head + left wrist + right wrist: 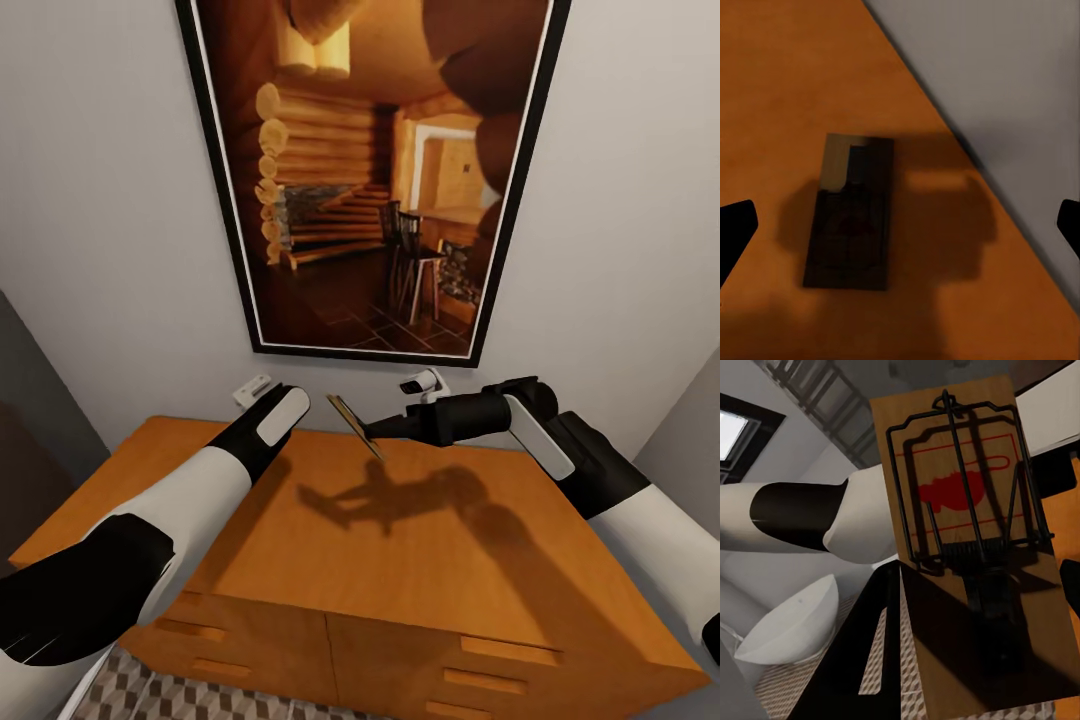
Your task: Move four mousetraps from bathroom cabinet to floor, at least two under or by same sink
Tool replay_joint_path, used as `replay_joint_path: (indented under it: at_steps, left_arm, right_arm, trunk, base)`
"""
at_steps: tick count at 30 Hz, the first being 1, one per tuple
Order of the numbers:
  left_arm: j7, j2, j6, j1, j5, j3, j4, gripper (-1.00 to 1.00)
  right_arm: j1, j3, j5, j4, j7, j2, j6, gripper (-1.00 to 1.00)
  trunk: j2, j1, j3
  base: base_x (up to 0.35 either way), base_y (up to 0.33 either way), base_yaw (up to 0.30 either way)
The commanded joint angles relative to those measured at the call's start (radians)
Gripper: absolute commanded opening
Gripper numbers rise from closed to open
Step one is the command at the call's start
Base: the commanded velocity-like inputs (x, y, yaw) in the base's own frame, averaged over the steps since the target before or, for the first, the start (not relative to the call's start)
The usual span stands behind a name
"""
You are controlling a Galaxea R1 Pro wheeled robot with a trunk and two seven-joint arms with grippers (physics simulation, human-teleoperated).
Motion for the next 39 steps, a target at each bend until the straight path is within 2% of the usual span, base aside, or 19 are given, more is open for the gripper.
replay_joint_path:
  at_steps: [1, 7, 12, 18, 26, 39]
  left_arm:
    - [-0.001, 0.0, 0.0, 0.0, 0.0, 0.0, 0.002, 1.0]
    - [-0.001, 0.003, -0.001, 0.003, -0.001, -0.006, 0.008, 1.0]
    - [-0.001, 0.007, -0.004, 0.005, -0.002, -0.073, 0.072, 1.0]
    - [-0.005, 0.009, -0.008, 0.005, -0.003, -0.122, 0.166, 1.0]
    - [-0.035, 0.006, -0.009, 0.005, 0.0, -0.135, 0.21, 1.0]
    - [-0.137, -0.001, -0.01, 0.007, 0.009, -0.135, 0.232, 1.0]
  right_arm:
    - [0.0, 0.0, -0.001, 0.001, 0.0, 0.0, 0.002, -1.0]
    - [0.0, 0.0, -0.001, 0.001, 0.0, 0.0, 0.002, -1.0]
    - [0.0, 0.0, -0.001, 0.001, -0.001, 0.0, 0.002, -1.0]
    - [0.0, 0.0, -0.001, 0.001, -0.001, 0.0, 0.002, -1.0]
    - [0.0, 0.0, -0.001, 0.001, -0.001, 0.001, 0.001, -1.0]
    - [0.0, 0.0, -0.001, 0.002, -0.001, 0.002, 0.001, -1.0]
  trunk:
    - [0.0, 0.0, 0.0]
    - [0.0, 0.0, 0.0]
    - [0.0, 0.0, 0.0]
    - [0.0, 0.0, 0.0]
    - [0.0, 0.0, 0.0]
    - [0.0, 0.0, 0.0]
  base:
    - [0.0, 0.0, -0.009]
    - [0.0, 0.0, -0.004]
    - [0.0, 0.0, 0.0]
    - [0.0, 0.0, 0.0]
    - [0.0, 0.0, 0.0]
    - [0.0, 0.0, 0.0]
